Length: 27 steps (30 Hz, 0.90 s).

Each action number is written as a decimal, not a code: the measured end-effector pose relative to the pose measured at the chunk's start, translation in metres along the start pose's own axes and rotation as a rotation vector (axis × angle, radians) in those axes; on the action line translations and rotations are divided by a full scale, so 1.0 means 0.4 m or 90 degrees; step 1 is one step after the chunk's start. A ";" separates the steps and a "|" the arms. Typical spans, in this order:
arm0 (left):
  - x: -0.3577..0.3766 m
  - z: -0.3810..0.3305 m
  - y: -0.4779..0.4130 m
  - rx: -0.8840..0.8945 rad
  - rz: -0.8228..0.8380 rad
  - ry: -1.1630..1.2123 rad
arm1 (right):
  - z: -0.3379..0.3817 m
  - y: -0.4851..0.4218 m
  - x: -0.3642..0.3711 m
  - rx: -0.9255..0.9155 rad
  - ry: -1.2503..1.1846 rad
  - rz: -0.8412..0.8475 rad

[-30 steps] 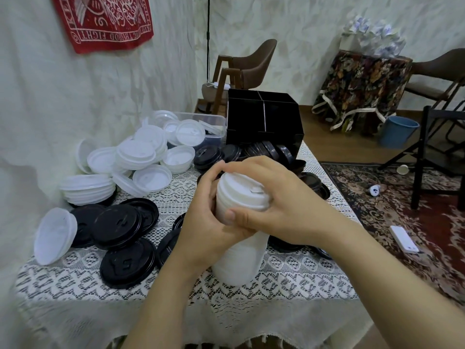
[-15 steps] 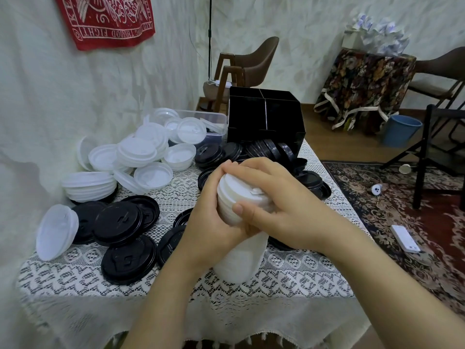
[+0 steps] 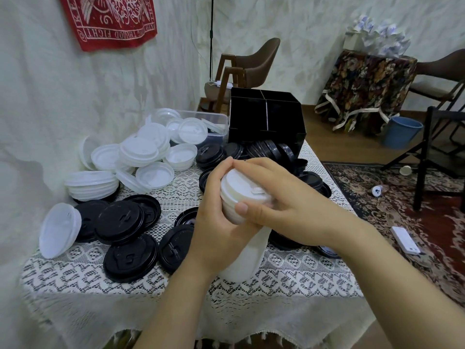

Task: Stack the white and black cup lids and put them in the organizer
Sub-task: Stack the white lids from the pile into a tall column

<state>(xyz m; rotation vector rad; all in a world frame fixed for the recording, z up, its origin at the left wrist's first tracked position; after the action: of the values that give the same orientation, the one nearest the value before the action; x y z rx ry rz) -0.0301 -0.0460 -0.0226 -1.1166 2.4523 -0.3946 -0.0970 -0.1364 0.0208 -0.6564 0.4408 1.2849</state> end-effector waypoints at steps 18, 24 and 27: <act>-0.002 0.008 -0.004 -0.017 0.008 0.007 | -0.309 0.102 -0.007 0.257 0.103 -0.131; -0.001 0.006 -0.004 -0.018 0.016 0.015 | -0.297 0.087 0.018 0.262 0.173 -0.216; -0.002 0.007 -0.004 -0.017 0.016 0.013 | -0.305 0.086 0.019 0.251 0.150 -0.232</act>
<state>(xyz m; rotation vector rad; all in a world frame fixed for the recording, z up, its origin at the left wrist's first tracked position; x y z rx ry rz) -0.0273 -0.0464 -0.0242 -1.0962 2.4939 -0.3678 -0.1215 -0.2073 -0.0816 -0.5228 0.7114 0.7483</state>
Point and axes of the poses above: each hand's wrist, its own y-axis away from the middle knuckle, its own x-axis out of the palm, z = x × y, the point moved 6 cm from there along -y, towards the middle knuckle, and after that the axes turned 14 degrees about -y, right-handed, at the moved point
